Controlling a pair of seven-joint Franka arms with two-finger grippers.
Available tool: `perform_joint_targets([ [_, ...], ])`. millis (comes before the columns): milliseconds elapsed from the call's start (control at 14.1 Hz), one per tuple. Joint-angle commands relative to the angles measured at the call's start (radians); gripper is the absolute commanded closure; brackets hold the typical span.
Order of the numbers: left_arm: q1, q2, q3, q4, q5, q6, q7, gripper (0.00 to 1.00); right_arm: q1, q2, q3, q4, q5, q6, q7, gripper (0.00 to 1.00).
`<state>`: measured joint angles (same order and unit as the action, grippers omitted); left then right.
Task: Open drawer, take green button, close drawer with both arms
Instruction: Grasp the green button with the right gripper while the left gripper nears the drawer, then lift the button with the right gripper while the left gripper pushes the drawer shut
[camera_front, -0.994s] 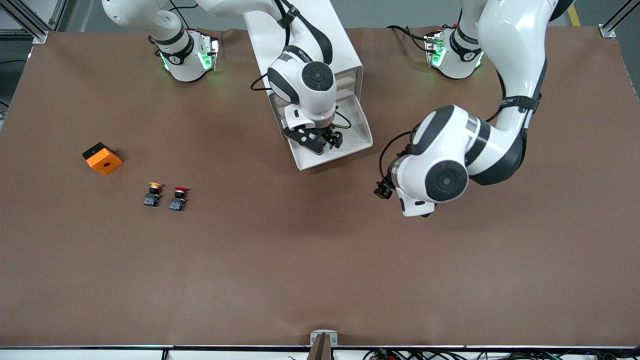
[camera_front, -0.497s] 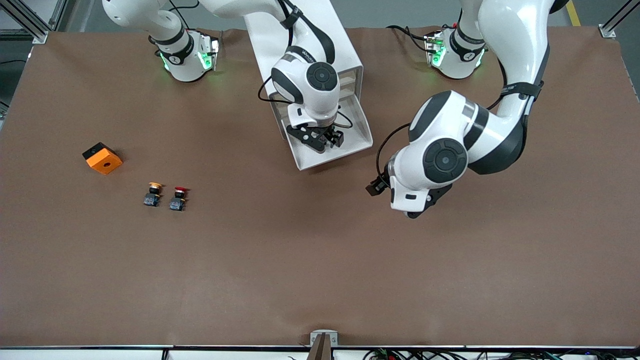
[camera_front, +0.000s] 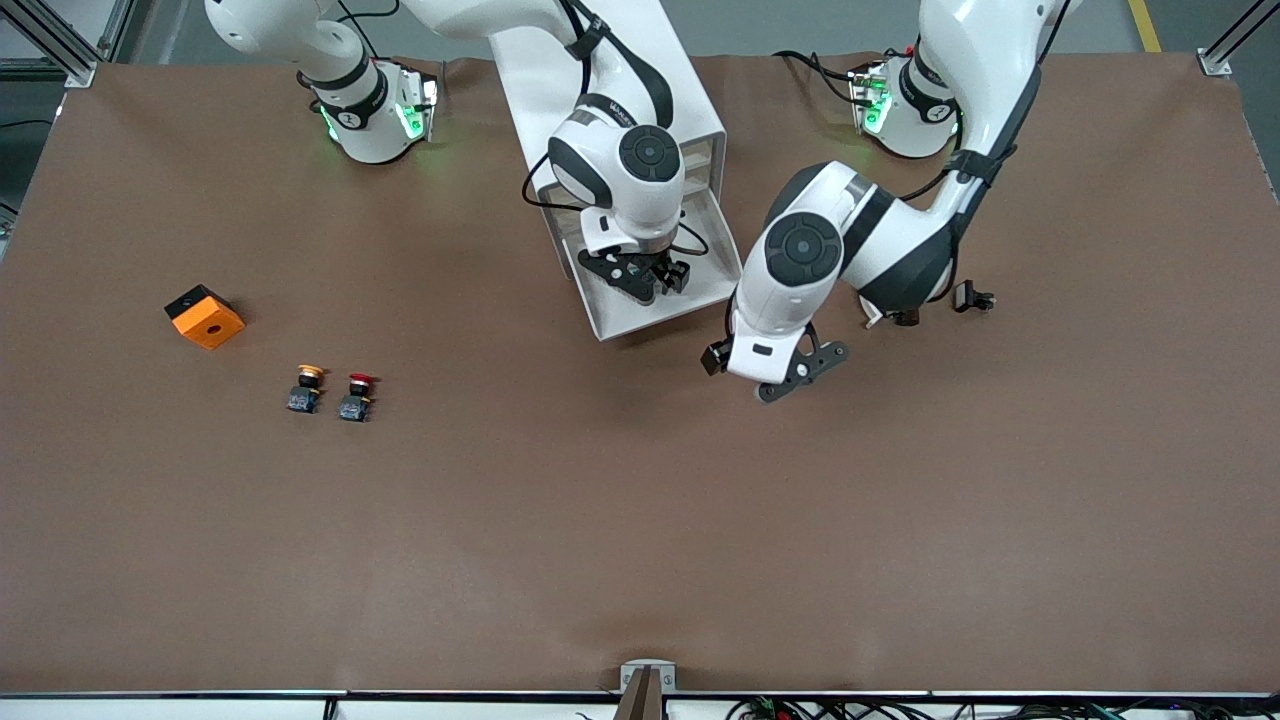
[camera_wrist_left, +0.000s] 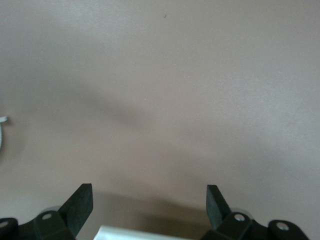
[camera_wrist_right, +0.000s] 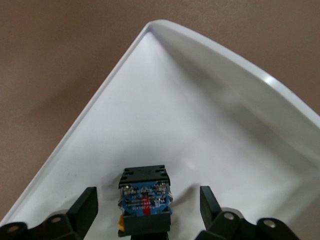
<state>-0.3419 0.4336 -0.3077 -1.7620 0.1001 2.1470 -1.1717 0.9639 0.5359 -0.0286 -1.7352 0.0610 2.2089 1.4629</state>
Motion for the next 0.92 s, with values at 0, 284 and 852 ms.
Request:
perform_joint_targets([
  [0, 0.011, -0.073, -0.013, -0.151, 0.043, 0.117, 0.015, 0.0, 0.012, 0.009, -0.01, 0.025, -0.001, -0.003, 0.019, 0.85],
  [284, 0.011, -0.043, -0.013, -0.157, 0.047, 0.16, 0.015, 0.0, 0.004, 0.007, -0.01, 0.048, 0.002, -0.014, 0.017, 1.0],
  [852, -0.006, 0.034, -0.014, -0.136, 0.142, 0.206, 0.015, 0.0, -0.141, -0.057, -0.01, 0.201, 0.023, -0.26, -0.143, 1.0],
])
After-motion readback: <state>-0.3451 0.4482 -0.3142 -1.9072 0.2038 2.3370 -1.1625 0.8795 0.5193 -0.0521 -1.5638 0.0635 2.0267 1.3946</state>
